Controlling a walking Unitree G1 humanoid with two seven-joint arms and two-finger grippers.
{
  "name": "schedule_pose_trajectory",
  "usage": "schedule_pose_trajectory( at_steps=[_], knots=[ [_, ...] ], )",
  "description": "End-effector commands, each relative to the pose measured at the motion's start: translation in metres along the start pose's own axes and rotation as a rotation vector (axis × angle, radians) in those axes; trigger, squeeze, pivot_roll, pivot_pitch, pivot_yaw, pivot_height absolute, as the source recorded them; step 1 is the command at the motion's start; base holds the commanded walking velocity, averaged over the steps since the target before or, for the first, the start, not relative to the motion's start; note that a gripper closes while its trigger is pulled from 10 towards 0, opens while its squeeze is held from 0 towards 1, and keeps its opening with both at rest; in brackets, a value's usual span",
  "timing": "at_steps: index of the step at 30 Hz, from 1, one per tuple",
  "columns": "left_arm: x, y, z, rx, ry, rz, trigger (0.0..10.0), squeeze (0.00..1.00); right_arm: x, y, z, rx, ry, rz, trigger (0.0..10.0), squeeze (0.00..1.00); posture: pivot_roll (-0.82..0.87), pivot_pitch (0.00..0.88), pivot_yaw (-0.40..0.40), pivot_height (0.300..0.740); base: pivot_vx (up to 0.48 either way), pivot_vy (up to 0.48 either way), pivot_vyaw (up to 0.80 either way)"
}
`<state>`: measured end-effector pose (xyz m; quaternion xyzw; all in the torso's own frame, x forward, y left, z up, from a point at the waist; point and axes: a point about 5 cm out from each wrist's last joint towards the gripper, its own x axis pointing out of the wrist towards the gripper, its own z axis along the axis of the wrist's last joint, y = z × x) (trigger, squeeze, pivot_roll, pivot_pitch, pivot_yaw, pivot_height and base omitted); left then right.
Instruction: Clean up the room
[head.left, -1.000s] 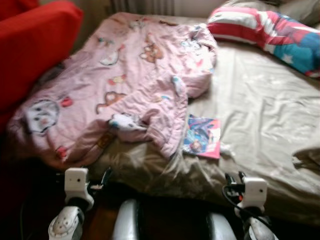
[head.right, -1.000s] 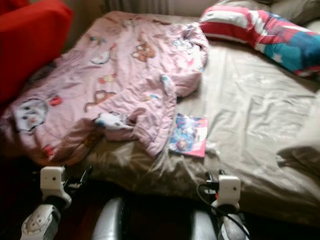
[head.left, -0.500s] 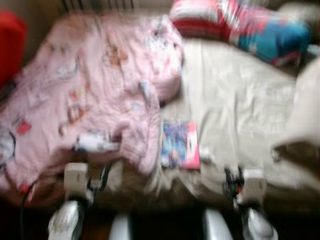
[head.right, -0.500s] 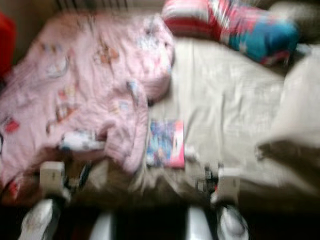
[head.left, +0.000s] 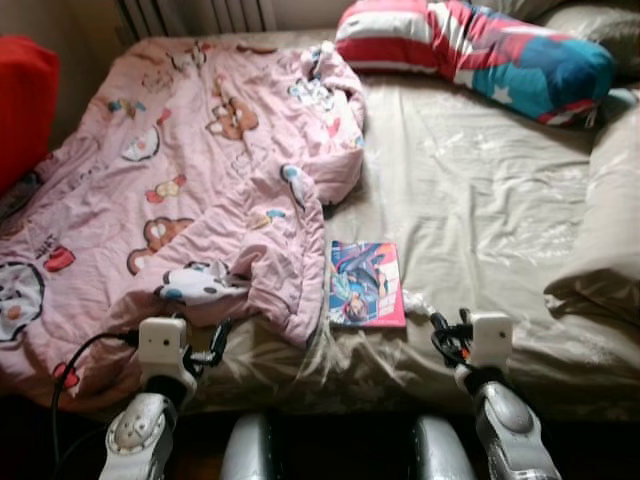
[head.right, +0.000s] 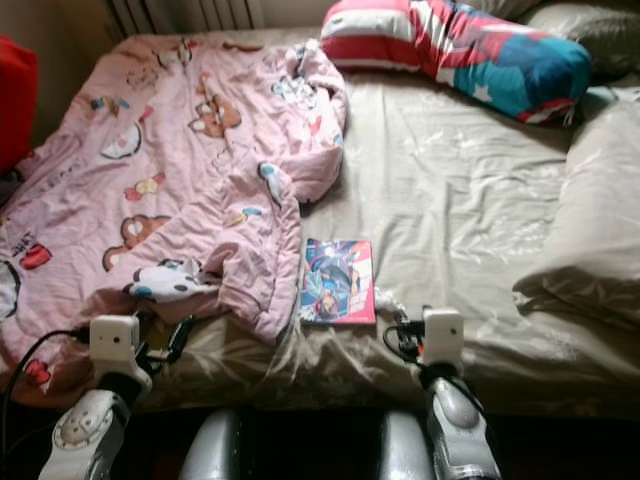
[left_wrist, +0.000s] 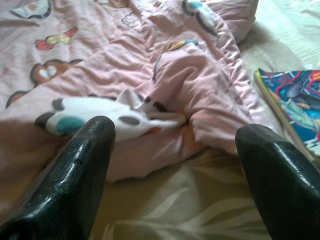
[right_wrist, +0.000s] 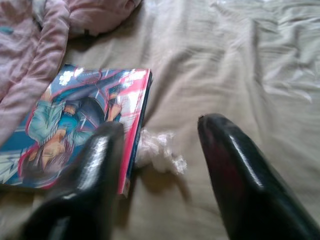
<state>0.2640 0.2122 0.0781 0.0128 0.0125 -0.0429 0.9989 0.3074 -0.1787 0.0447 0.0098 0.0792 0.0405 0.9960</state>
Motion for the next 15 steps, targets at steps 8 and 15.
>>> schedule_pose_trajectory(
  at_steps=[8,15],
  knots=[
    [0.003,-0.004,0.028,0.000,-0.059,-0.039,10.0,0.00,0.023,0.010,0.005,0.024,0.107,-0.034,10.0,1.00,0.06,0.275,0.121,0.594,0.000,0.000,0.00],
    [-0.008,-0.006,0.032,0.006,-0.034,-0.061,10.0,0.00,0.037,0.001,0.026,0.120,0.078,-0.100,10.0,1.00,0.09,0.330,0.150,0.594,0.000,0.000,0.00]
  ],
)
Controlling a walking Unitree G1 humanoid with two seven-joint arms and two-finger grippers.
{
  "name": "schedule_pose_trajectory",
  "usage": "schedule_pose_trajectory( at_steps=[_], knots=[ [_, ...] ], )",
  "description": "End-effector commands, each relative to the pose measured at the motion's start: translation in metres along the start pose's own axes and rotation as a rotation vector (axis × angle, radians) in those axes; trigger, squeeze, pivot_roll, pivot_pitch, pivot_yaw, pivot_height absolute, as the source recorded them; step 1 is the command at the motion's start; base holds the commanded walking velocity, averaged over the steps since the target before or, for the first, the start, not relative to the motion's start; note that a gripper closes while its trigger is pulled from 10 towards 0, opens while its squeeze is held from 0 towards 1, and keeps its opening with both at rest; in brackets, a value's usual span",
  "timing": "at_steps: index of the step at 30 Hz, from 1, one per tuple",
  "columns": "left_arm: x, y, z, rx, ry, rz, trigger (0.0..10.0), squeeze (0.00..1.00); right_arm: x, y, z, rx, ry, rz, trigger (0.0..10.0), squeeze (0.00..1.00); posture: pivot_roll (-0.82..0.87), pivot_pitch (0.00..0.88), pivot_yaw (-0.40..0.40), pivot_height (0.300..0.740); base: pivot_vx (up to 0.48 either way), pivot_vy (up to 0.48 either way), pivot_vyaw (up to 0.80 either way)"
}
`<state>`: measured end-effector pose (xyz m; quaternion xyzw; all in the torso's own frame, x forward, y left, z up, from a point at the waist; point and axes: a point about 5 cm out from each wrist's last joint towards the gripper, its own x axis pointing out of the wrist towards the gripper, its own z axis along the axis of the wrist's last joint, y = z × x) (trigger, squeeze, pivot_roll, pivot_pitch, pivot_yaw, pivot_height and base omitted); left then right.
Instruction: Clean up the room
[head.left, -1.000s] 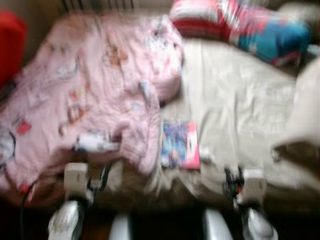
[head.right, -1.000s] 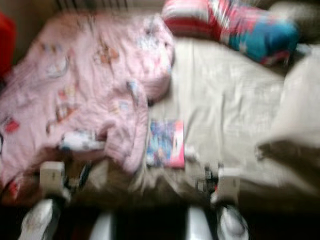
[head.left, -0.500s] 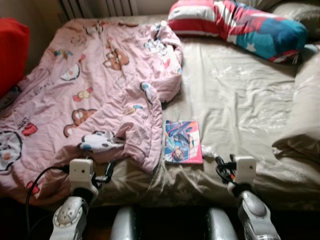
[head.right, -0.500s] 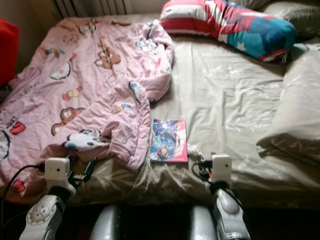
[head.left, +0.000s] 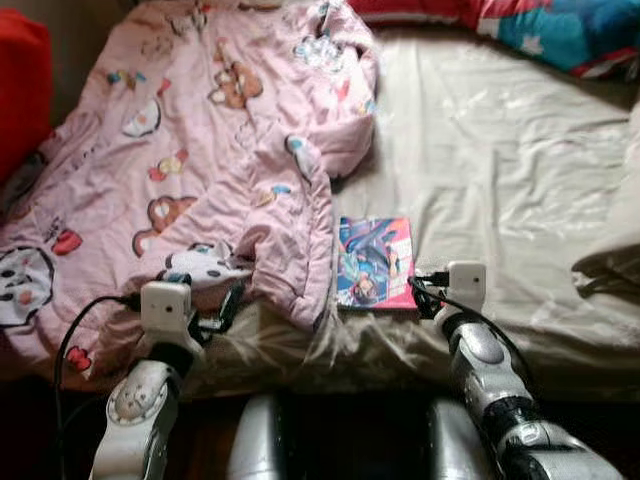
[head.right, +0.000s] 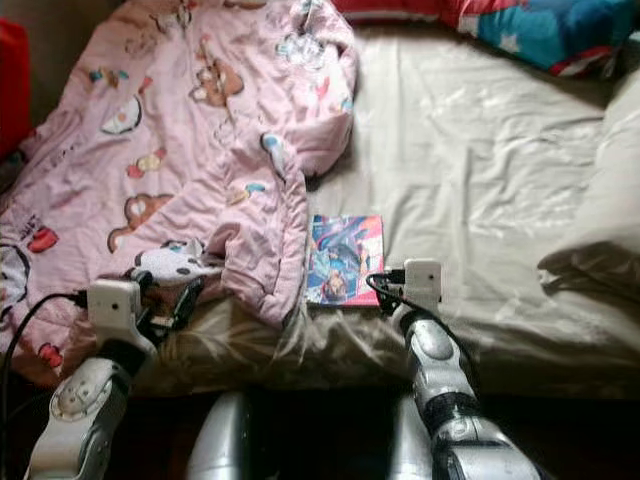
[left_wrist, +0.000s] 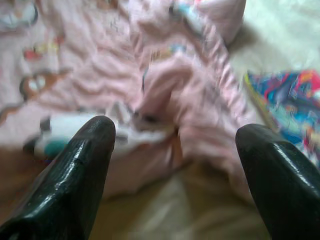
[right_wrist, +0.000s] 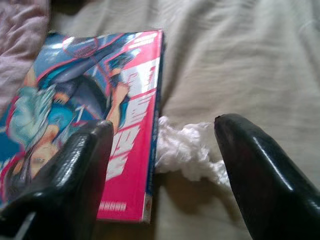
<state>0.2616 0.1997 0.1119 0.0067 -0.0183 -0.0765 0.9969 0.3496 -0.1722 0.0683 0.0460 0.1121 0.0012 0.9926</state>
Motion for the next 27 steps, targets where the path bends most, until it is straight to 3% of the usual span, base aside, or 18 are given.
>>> schedule_pose_trajectory(
  at_steps=[1,2,3,4,13,17,24,26,27],
  knots=[
    [-0.011,0.006,-0.001,0.017,0.040,0.005,10.0,0.00,0.001,-0.006,0.001,0.062,0.001,-0.044,10.0,0.70,0.09,0.346,0.156,0.594,0.000,0.000,0.00],
    [-0.011,0.006,-0.001,0.017,0.040,0.005,10.0,0.00,0.001,-0.006,0.001,0.062,0.001,-0.044,10.0,0.70,0.09,0.346,0.156,0.594,0.000,0.000,0.00],
    [-0.014,0.007,0.000,0.019,0.047,0.005,10.0,0.00,0.003,-0.008,0.006,0.078,-0.012,-0.059,10.0,0.30,0.09,0.346,0.156,0.594,0.000,0.000,0.00],
    [-0.017,0.007,0.000,0.021,0.056,0.006,10.0,0.00,0.004,-0.011,0.009,0.084,-0.015,-0.071,10.0,0.00,0.10,0.365,0.160,0.594,0.000,0.000,0.00],
    [-0.033,0.005,0.006,0.024,0.081,0.011,10.0,0.00,0.007,-0.018,0.018,0.178,-0.026,-0.105,10.0,0.00,0.13,0.416,0.174,0.594,0.000,0.000,0.00],
    [-0.039,0.005,0.007,0.032,0.102,0.007,10.0,0.00,0.010,-0.016,0.023,0.281,-0.044,-0.102,10.0,0.00,0.15,0.434,0.180,0.594,0.000,0.000,0.00],
    [-0.042,0.004,0.008,0.035,0.111,0.010,10.0,0.00,0.011,-0.011,0.026,0.271,-0.065,-0.075,9.7,0.00,0.15,0.431,0.180,0.594,0.000,0.000,0.00],
    [-0.041,0.004,0.008,0.037,0.112,0.009,10.0,0.00,0.011,-0.009,0.026,0.279,-0.072,-0.062,0.0,0.00,0.15,0.422,0.177,0.594,0.000,0.000,0.00],
    [-0.041,0.004,0.008,0.037,0.112,0.009,10.0,0.00,0.011,-0.009,0.026,0.279,-0.072,-0.062,0.0,0.00,0.15,0.422,0.177,0.594,0.000,0.000,0.00]
  ],
)
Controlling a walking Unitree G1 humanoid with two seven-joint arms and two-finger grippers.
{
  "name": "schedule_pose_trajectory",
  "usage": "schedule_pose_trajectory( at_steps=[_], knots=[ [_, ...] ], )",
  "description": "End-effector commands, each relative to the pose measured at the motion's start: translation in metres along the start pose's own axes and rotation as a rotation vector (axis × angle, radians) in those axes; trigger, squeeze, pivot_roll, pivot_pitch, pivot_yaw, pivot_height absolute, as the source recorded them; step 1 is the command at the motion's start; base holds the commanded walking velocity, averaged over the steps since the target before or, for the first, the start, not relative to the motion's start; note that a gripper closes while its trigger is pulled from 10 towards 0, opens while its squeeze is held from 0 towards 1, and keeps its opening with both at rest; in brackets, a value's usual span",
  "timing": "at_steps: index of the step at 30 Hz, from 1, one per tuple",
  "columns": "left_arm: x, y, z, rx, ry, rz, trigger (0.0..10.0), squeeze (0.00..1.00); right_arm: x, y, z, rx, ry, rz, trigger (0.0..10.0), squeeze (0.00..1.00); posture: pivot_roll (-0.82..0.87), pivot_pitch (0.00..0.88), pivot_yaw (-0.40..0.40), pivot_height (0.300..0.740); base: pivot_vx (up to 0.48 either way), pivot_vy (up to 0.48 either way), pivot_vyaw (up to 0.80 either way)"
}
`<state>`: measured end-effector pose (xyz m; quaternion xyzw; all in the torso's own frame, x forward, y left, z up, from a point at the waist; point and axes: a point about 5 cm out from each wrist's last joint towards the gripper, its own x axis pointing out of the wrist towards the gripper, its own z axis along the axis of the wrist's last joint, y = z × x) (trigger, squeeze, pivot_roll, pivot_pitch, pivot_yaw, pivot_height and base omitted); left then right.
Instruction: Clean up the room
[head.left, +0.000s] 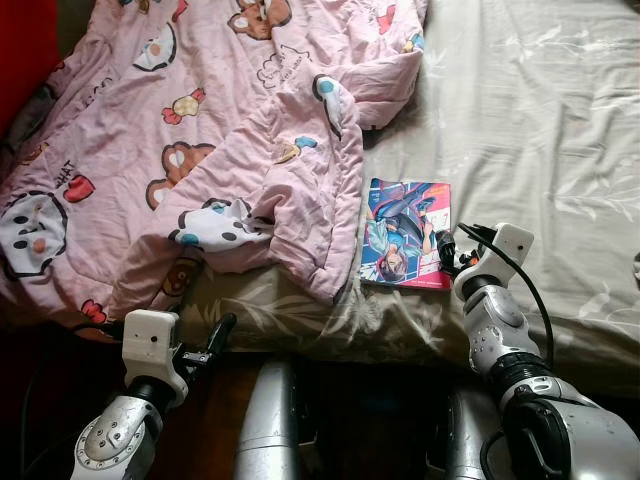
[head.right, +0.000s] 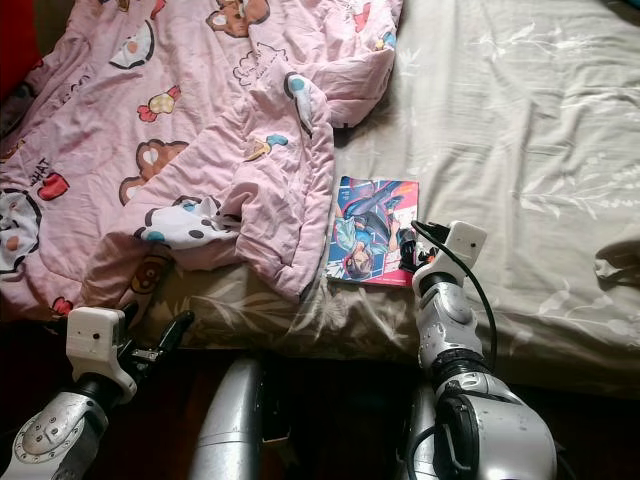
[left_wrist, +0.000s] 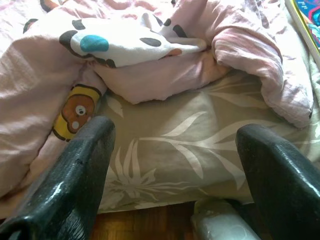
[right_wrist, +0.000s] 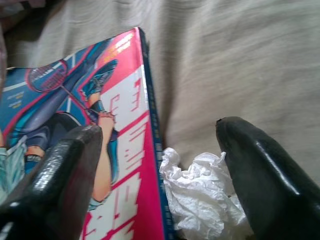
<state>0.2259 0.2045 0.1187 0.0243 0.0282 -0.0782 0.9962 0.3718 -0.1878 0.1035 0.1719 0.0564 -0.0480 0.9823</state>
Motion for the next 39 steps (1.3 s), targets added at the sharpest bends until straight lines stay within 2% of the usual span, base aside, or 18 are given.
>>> schedule_pose_trajectory(
  at_steps=[1,9,14,21,31,39],
  knots=[
    [-0.005,0.004,-0.001,0.008,0.019,0.013,10.0,0.00,-0.005,0.000,-0.015,0.010,0.038,0.002,0.0,0.00,0.15,0.420,0.176,0.594,0.000,0.000,0.00],
    [-0.003,0.003,-0.003,0.011,0.024,0.005,10.0,0.00,-0.010,-0.006,-0.022,-0.014,0.034,-0.025,0.0,0.00,0.15,0.400,0.172,0.594,0.000,0.000,0.00],
    [0.000,0.004,-0.005,0.015,0.025,0.009,10.0,0.00,-0.018,-0.013,-0.035,-0.013,0.049,-0.066,0.0,0.00,0.14,0.373,0.167,0.594,0.000,0.000,0.00],
    [0.005,0.007,-0.007,0.026,0.026,0.011,10.0,0.00,-0.019,-0.012,-0.036,0.012,0.036,-0.074,0.0,0.00,0.14,0.353,0.173,0.594,0.000,0.000,0.00],
    [0.009,0.008,-0.008,0.054,0.023,0.005,10.0,0.00,-0.017,-0.004,-0.032,-0.011,0.006,-0.048,0.0,0.00,0.14,0.331,0.176,0.594,0.000,0.000,0.00],
    [0.012,0.007,-0.012,0.045,0.024,0.010,10.0,0.00,-0.024,-0.009,-0.043,-0.013,0.025,-0.067,0.0,0.00,0.13,0.310,0.163,0.594,0.000,0.000,0.00]
  ],
)
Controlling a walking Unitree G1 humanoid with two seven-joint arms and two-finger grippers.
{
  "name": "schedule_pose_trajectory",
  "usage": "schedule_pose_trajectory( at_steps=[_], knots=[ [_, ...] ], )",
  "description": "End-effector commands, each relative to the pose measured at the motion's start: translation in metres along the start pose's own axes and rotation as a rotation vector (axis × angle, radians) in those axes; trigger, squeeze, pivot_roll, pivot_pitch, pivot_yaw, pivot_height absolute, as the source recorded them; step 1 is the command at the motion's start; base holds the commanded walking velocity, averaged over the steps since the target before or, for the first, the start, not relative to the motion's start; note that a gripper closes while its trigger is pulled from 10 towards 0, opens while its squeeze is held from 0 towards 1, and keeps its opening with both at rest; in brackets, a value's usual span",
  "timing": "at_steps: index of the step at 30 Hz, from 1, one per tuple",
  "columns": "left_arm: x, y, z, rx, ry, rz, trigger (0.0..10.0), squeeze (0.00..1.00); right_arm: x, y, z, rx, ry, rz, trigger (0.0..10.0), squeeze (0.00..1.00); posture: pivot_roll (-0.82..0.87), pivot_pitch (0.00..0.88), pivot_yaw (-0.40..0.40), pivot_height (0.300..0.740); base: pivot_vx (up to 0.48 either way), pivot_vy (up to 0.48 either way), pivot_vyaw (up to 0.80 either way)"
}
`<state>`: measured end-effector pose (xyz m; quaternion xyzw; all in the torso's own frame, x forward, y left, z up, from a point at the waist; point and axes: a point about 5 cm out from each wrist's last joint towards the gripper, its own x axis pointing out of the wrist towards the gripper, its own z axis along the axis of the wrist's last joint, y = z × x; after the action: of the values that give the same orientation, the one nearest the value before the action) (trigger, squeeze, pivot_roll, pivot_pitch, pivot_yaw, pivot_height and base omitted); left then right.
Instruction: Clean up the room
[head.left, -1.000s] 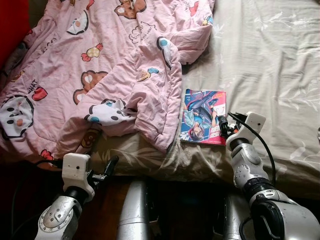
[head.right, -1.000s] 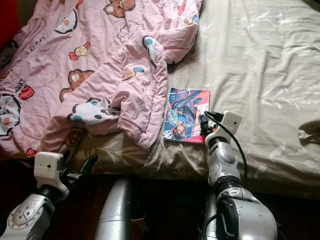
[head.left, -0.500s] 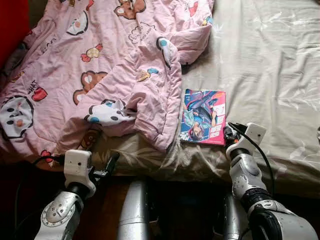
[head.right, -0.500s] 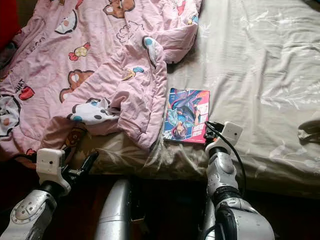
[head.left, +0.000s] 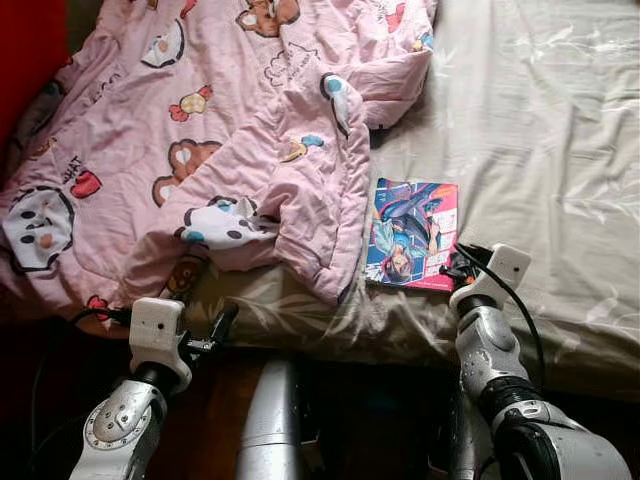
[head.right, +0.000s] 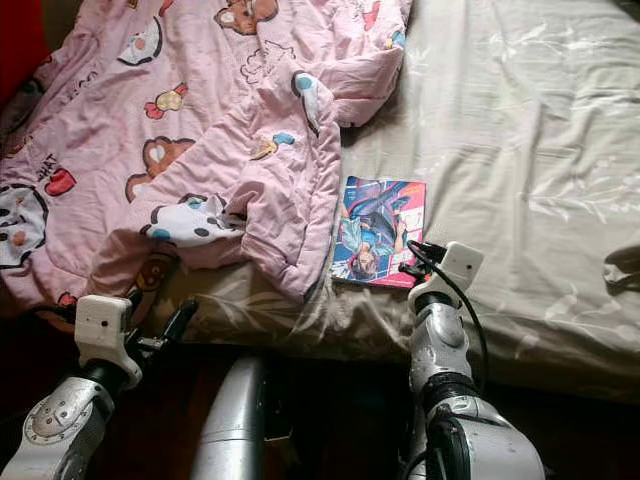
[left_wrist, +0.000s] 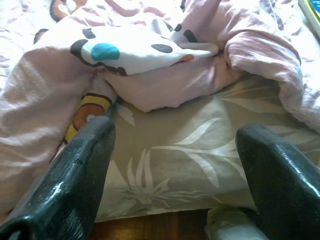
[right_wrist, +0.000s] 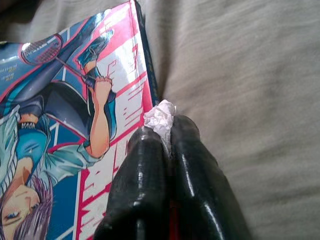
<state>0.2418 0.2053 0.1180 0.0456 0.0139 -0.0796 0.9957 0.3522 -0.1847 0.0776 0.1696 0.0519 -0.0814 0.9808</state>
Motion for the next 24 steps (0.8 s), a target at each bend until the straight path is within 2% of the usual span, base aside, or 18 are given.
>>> schedule_pose_trajectory(
  at_steps=[1,14,17,21,22,23,24],
  knots=[
    [-0.003,0.003,-0.013,0.000,0.048,0.011,10.0,0.00,-0.009,-0.003,-0.017,-0.016,0.043,-0.005,0.0,0.00,0.13,0.308,0.161,0.594,0.000,0.000,0.00],
    [0.012,0.004,-0.022,-0.021,0.033,0.051,10.0,0.00,-0.014,-0.012,-0.008,-0.071,-0.076,-0.016,0.0,0.00,0.08,0.230,0.119,0.594,0.000,0.000,0.00],
    [0.015,0.008,-0.032,-0.031,0.043,0.081,10.0,0.00,-0.016,-0.016,0.001,-0.095,-0.147,-0.007,0.0,0.00,0.07,0.195,0.101,0.594,0.000,0.000,0.00],
    [0.015,0.012,-0.040,-0.043,0.058,0.112,10.0,0.00,-0.019,-0.019,0.001,-0.099,-0.164,-0.004,0.0,0.00,0.06,0.167,0.085,0.594,0.000,0.000,0.00],
    [0.015,0.015,-0.048,-0.053,0.076,0.133,10.0,0.00,-0.022,-0.021,-0.005,-0.114,-0.139,0.009,0.0,0.00,0.04,0.143,0.073,0.594,0.000,0.000,0.00],
    [0.014,0.017,-0.053,-0.064,0.092,0.150,10.0,0.00,-0.025,-0.021,-0.010,-0.128,-0.113,0.029,0.7,0.00,0.04,0.143,0.073,0.594,0.000,0.000,0.00],
    [0.013,0.020,-0.061,-0.086,0.117,0.174,10.0,0.00,-0.029,-0.025,-0.019,-0.158,-0.070,0.048,10.0,0.00,0.01,0.121,0.063,0.594,0.000,0.000,0.00]
  ],
)
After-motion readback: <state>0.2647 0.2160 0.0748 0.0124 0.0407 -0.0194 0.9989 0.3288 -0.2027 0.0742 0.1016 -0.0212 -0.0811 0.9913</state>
